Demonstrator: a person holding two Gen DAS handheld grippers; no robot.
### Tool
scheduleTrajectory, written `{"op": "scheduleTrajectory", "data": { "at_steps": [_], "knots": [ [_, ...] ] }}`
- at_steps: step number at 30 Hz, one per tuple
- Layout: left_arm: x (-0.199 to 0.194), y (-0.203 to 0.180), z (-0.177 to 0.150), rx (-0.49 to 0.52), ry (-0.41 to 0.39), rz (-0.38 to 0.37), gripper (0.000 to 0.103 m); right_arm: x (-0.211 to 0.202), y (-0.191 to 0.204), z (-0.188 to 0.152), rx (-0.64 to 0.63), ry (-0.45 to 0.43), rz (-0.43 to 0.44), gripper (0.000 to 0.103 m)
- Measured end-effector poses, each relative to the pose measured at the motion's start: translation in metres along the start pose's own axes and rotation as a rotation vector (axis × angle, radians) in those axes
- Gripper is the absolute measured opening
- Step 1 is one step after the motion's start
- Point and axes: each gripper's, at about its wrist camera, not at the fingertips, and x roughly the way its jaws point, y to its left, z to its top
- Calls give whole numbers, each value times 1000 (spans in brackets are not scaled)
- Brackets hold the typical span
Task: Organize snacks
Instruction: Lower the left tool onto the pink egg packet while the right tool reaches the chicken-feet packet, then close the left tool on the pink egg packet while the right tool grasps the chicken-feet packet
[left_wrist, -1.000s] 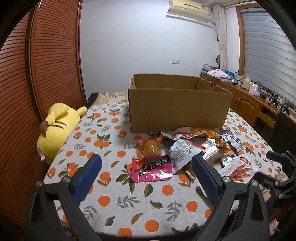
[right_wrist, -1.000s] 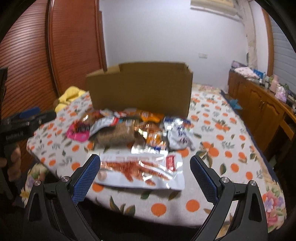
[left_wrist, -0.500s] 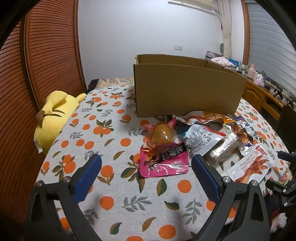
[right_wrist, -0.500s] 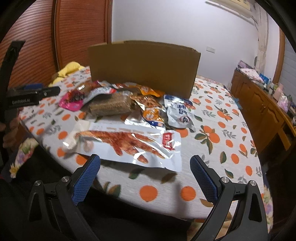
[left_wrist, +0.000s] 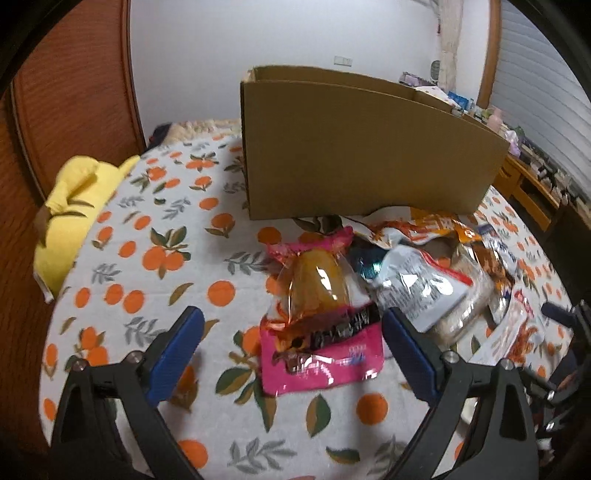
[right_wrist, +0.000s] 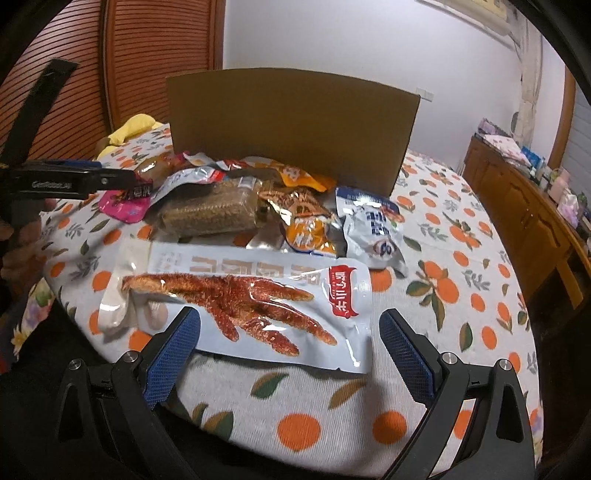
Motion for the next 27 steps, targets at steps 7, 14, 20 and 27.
{"op": "scheduleTrajectory", "data": {
  "at_steps": [7,14,20,27],
  "knots": [
    [24,4,20,-14,78,-66,86,0,11,8,-52,-10,24,100],
    [38,4,28,-19,118,-107,71,-2,21,3,-122,30,56,100],
    [46,1,34,4,135,-84,71,1,27,1,-152,44,86,100],
    [46,6,35,23,110,-90,57,5,41,4,-224,53,112,100]
  ]
}}
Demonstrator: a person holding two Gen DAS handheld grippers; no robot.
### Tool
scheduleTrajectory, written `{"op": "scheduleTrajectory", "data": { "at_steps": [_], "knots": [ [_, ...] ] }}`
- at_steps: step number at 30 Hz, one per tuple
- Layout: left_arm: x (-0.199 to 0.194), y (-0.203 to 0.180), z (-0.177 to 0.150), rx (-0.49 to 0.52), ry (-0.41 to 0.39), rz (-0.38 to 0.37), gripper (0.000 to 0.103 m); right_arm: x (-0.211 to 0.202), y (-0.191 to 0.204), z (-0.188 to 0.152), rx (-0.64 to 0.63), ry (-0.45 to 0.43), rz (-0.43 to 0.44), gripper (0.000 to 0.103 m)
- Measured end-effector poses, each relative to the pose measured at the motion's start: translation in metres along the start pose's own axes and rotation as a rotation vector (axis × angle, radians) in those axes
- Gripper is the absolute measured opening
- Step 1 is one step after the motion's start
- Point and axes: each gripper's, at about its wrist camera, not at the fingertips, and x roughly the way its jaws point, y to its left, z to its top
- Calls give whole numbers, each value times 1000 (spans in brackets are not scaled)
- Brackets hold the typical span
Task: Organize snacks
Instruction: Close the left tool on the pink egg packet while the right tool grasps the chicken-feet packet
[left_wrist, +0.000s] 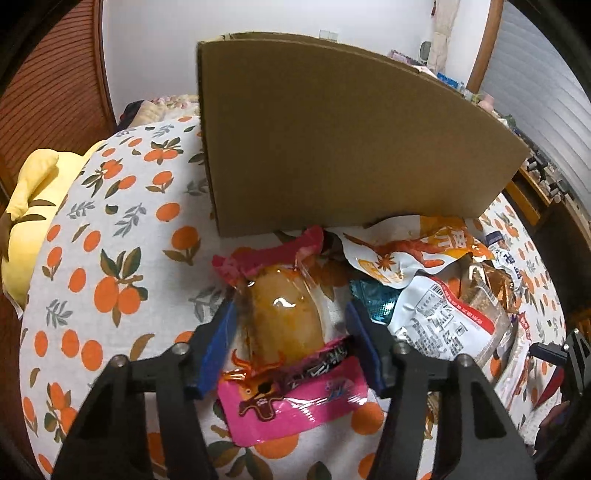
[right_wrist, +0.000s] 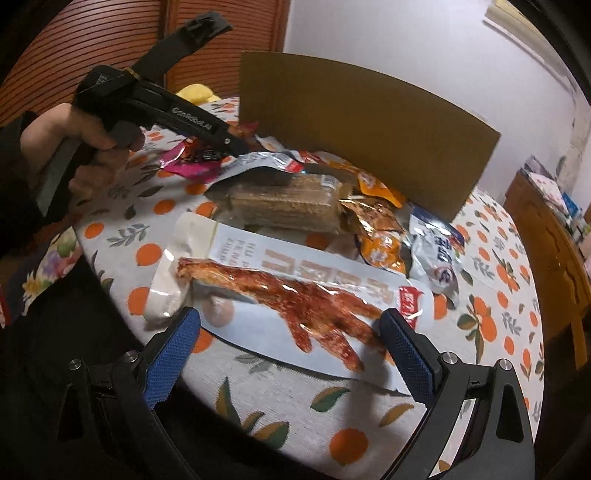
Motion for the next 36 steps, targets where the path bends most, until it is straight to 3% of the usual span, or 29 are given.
{"op": "scheduleTrajectory", "data": {
  "at_steps": [16,23,31,36],
  "knots": [
    [-14,14,-11,3,-7,-29,49,13,15,20,-114,10,18,100],
    [-16,19,-14,-12,-10,-52,49,31,-9,30,-80,78,135,99],
    [-20,20,-19,-13,-11,-64,49,32,-28,29,-85,161,200,92],
    [-22,21,-22,-16,-11,-70,49,29,-42,26,-77,169,209,73]
  ]
}}
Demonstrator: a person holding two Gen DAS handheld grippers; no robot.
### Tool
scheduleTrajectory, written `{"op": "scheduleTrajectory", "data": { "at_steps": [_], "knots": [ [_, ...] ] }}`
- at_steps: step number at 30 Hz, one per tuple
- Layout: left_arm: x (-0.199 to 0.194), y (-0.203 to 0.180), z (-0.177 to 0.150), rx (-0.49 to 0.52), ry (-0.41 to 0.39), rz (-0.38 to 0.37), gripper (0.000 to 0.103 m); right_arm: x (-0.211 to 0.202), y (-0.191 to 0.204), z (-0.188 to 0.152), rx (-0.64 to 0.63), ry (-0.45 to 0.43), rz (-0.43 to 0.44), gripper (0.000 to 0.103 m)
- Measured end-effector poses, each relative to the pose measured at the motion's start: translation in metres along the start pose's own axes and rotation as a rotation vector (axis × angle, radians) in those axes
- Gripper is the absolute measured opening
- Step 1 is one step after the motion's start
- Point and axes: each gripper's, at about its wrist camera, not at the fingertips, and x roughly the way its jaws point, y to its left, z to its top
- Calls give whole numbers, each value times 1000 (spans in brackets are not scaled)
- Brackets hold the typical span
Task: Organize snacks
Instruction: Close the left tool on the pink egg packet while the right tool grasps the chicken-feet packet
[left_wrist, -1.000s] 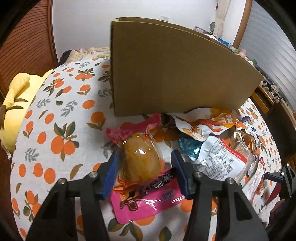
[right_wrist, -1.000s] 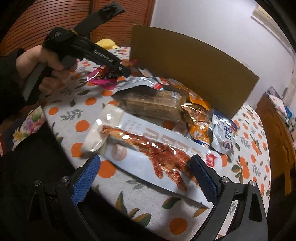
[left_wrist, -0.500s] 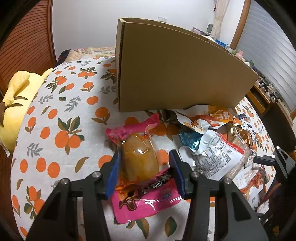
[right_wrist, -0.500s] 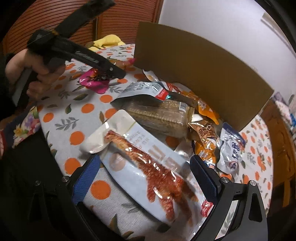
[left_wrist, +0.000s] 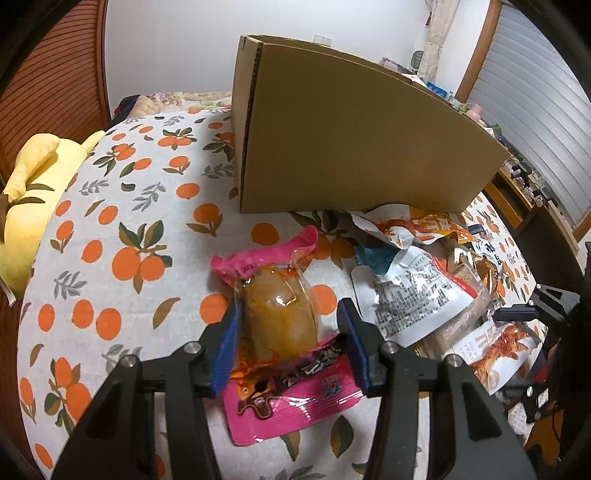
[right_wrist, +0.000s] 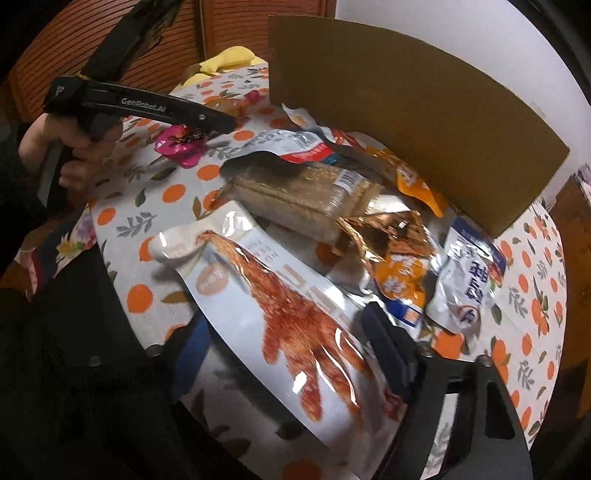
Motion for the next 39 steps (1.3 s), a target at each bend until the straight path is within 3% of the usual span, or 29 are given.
{"op": "scheduleTrajectory", "data": {
  "at_steps": [2,3,6,9,24,39],
  "knots": [
    [-1,0,-1,-1,0,-3,49,-5,-3,-4,8,-6,-3,65],
    [-2,0,-2,-2,0,-4,49,-7,-4,-5,7,-13,-10,54],
    [-5,-1,-6,-7,-4,-13,49,-13,-2,-7,-11,-17,-30,42],
    [-10,-2,-12,-15,-11,-29,49,-16,3,-6,-27,-28,-51,37],
    [-32,-10,-29,-22,-59,-66,49,-42,25,-6,-36,-132,-74,22],
    [-52,-20,-27,-8,-104,-92,49,-54,35,2,-45,-189,-116,20]
  ]
}}
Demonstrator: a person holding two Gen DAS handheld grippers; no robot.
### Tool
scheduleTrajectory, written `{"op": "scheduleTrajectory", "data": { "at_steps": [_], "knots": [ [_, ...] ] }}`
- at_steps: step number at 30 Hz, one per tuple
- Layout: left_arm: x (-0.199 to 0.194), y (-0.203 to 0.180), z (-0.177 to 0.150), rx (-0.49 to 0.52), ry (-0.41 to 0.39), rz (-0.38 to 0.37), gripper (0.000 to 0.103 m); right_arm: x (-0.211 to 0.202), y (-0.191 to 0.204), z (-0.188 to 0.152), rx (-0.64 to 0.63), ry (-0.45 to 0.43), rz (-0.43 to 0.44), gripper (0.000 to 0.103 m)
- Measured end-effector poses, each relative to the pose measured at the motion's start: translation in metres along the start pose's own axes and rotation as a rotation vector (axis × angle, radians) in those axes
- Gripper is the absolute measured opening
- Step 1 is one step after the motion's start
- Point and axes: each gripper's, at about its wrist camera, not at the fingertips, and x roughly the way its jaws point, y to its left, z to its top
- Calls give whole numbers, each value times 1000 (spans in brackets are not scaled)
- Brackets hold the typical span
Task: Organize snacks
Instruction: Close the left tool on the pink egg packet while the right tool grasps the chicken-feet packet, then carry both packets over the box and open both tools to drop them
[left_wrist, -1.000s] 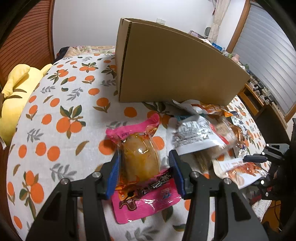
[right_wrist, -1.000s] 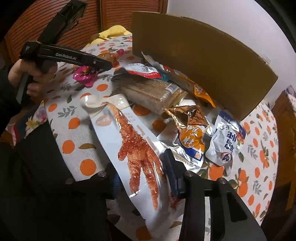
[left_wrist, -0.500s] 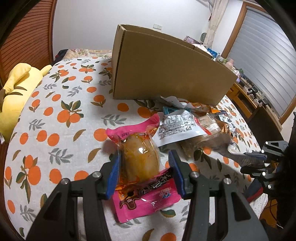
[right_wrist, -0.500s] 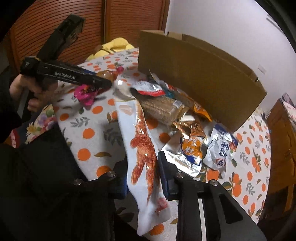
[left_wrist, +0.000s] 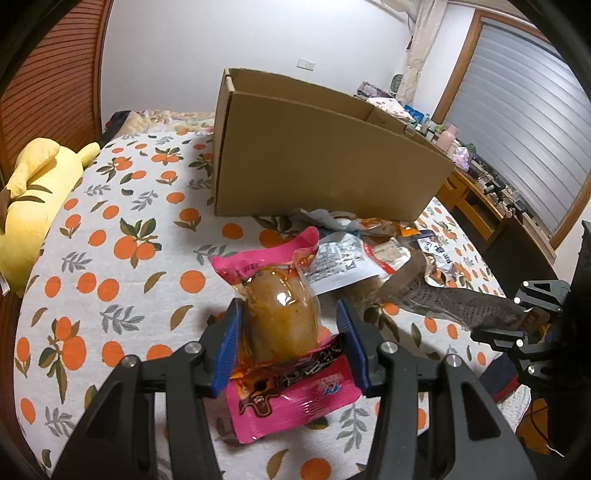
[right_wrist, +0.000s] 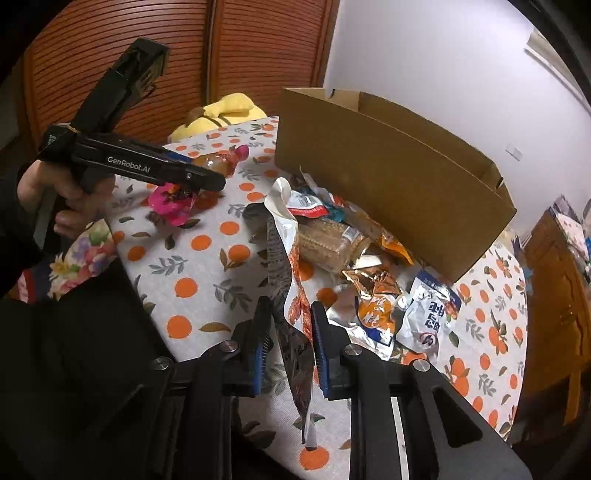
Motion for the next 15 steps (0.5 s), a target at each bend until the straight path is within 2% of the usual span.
{"op": "scheduleTrajectory", "data": {
  "at_steps": [15],
  "knots": [
    [-22,-24,31,54,-65,-26,49,-38,-16,16,15,-95,-59,19]
  ]
}}
